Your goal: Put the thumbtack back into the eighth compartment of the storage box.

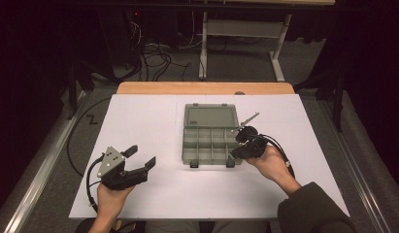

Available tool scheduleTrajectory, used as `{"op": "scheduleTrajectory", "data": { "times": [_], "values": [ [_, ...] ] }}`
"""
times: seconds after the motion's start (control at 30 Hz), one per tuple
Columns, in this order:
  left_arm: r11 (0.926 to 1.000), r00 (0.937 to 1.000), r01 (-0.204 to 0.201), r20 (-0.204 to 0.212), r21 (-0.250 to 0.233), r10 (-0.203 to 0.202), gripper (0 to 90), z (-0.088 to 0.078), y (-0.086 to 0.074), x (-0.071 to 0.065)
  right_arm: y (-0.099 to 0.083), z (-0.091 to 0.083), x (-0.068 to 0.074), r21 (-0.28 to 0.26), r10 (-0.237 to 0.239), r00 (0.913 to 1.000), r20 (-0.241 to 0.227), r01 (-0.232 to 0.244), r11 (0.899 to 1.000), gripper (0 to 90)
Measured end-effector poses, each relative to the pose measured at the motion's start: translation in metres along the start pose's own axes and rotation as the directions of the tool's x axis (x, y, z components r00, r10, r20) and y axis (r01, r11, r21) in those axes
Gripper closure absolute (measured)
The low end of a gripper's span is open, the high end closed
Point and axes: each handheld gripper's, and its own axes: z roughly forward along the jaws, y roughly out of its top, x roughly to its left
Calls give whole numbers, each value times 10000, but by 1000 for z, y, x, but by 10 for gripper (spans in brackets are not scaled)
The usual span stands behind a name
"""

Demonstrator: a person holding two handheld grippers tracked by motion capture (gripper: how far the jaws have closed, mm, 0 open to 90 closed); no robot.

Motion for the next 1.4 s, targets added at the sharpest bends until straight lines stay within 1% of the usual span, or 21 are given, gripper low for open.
{"op": "scheduleTrajectory", "data": {
  "times": [0.03, 0.17, 0.3, 0.6, 0.63, 0.83, 0.93, 1.0, 1.03, 1.13, 1.2, 1.3, 1.4],
  "values": [
    [10000, 10000, 5, 2, 3, -5, 238, 0, 0, 0, 0, 1, -1, 7, -39, 10000, 16, 39, 10000, 845],
    [10000, 10000, 6, 5, 3, -6, 239, 0, 0, 0, 1, 4, -4, 87, 129, 9999, 40, -129, 9999, 845],
    [10000, 10000, 0, 7, 8, 0, 239, 0, 0, 0, 2, 7, -7, 141, 141, 9999, 59, -142, 9998, 845],
    [10000, 10000, 7, 11, 10, -7, 239, 0, 0, 0, 5, 15, -10, 332, 196, 9997, 139, -201, 9992, 843],
    [10000, 10000, 6, 9, 8, -6, 239, 0, 0, 0, 5, 15, -9, 383, 292, 9995, 145, -297, 9988, 843],
    [10000, 10000, 4, 12, 8, -4, 239, 0, 0, 0, 7, 20, -11, 448, 257, 9995, 199, -265, 9986, 842],
    [10000, 10000, 9, 9, 6, -9, 239, 0, 0, 0, 8, 22, -11, 535, 361, 9991, 214, -372, 9979, 841],
    [10000, 10000, 5, 12, 9, -5, 239, 0, 0, 0, 8, 23, -12, 535, 422, 9989, 212, -433, 9976, 838],
    [10000, 10000, 5, 11, 8, -5, 239, 0, 0, 0, 8, 24, -13, 511, 364, 9991, 206, -374, 9980, 835],
    [10000, 10000, 8, 12, 6, -8, 239, 0, 0, 0, 8, 25, -13, 509, 382, 9991, 206, -392, 9979, 789],
    [10000, 10000, 44, 18, -2, -44, 239, 0, 0, 1, 7, 24, -14, 495, 355, 9992, 195, -364, 9981, 783],
    [9998, 9998, 178, 39, -49, -178, 239, 0, 0, 3, 7, 21, -15, 330, 422, 9990, 149, -426, 9985, 767],
    [9997, 9997, 258, 56, -49, -257, 239, 0, 0, 4, 6, 16, -14, 40, 490, 9988, 62, -491, 9988, 750]
  ]
}}
